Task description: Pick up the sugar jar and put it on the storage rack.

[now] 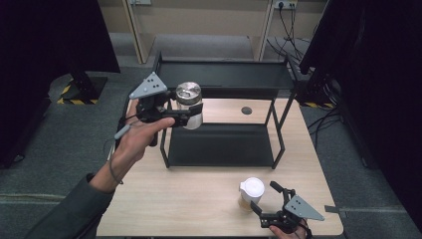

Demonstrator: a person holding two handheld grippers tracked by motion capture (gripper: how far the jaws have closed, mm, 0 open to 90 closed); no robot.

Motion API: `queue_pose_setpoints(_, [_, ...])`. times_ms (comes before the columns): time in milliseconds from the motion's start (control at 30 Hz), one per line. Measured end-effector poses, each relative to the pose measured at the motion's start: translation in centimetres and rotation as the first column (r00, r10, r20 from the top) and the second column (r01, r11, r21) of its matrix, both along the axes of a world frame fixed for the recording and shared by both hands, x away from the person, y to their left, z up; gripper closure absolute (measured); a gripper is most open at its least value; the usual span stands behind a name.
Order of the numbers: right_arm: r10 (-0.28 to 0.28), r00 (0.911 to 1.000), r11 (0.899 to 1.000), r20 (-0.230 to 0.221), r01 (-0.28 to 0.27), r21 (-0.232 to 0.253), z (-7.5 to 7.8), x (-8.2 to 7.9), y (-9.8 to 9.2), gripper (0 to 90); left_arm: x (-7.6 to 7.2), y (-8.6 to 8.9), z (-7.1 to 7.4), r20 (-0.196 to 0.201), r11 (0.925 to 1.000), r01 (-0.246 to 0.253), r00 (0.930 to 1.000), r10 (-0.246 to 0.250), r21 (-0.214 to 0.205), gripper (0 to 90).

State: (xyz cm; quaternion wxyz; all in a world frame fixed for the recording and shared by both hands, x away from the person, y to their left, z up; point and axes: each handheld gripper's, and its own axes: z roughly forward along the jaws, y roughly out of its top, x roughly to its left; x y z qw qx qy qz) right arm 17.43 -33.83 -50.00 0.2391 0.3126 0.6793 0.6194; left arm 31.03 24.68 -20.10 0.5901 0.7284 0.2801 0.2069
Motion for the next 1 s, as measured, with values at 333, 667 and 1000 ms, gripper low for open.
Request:
queue_pose_setpoints(333, [0.0, 1.0, 1.0, 0.0, 0.0, 0.003, 0.0, 0.0, 0.0, 0.4, 1.3, -0.9, 2.5, 0.0, 0.9994, -0.034, 0.9994, 0.034, 0.0, 31.2])
queue_pose_setpoints(667, [-0.001, 1.0, 1.0, 0.0, 0.001, 0.006, 0.0, 0.0, -0.1, 0.4, 2.9, -2.6, 4.0, 0.024, 0.9918, -0.127, 0.9917, 0.126, 0.017, 31.2])
queue_pose_setpoints(1000, [0.001, 1.0, 1.0, 0.001, -0.001, 0.006, 0.0, 0.0, -0.1, 0.4, 4.9, -3.5, 3.7, 0.04, 0.9761, -0.217, 0.9754, 0.217, 0.01, 31.2])
